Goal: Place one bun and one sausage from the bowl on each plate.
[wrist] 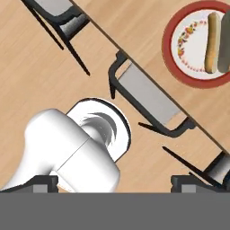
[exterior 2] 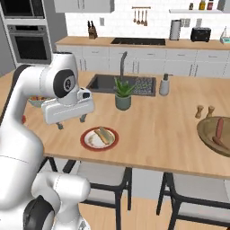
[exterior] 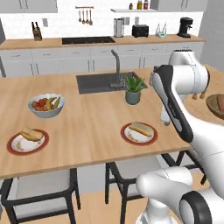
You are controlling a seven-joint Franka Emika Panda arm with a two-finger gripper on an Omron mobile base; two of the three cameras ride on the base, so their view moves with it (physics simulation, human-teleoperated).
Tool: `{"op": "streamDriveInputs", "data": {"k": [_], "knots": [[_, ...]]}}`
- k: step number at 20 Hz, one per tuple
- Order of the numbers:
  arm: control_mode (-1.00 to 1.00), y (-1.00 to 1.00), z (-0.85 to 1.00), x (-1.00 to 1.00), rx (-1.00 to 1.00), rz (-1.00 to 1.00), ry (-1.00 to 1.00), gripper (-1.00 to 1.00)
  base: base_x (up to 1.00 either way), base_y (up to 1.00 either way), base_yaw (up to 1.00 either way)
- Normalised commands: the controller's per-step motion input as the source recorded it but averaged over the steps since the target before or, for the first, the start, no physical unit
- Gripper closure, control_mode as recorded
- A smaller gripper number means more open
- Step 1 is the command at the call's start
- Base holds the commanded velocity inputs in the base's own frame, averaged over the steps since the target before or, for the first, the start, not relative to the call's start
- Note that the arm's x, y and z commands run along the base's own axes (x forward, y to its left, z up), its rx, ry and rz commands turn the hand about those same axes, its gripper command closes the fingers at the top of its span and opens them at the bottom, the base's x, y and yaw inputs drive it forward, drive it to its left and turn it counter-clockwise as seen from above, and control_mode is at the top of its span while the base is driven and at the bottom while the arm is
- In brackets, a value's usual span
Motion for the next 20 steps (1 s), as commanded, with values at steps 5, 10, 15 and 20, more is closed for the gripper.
{"op": "streamDriveInputs", "data": {"k": [5, 10, 15, 20], "knots": [[1.00, 0.00, 0.00, 0.00, 0.00, 0.00, 0.00, -1.00, -0.02, -0.90, 0.00], [1.00, 0.00, 0.00, 0.00, 0.00, 0.00, 0.00, -1.00, 0.00, -0.87, 0.00], [1.00, 0.00, 0.00, 0.00, 0.00, 0.00, 0.00, -1.00, 0.00, -0.80, 0.00], [1.00, 0.00, 0.00, 0.00, 0.00, 0.00, 0.00, -1.00, 0.00, -0.69, 0.00]]}}
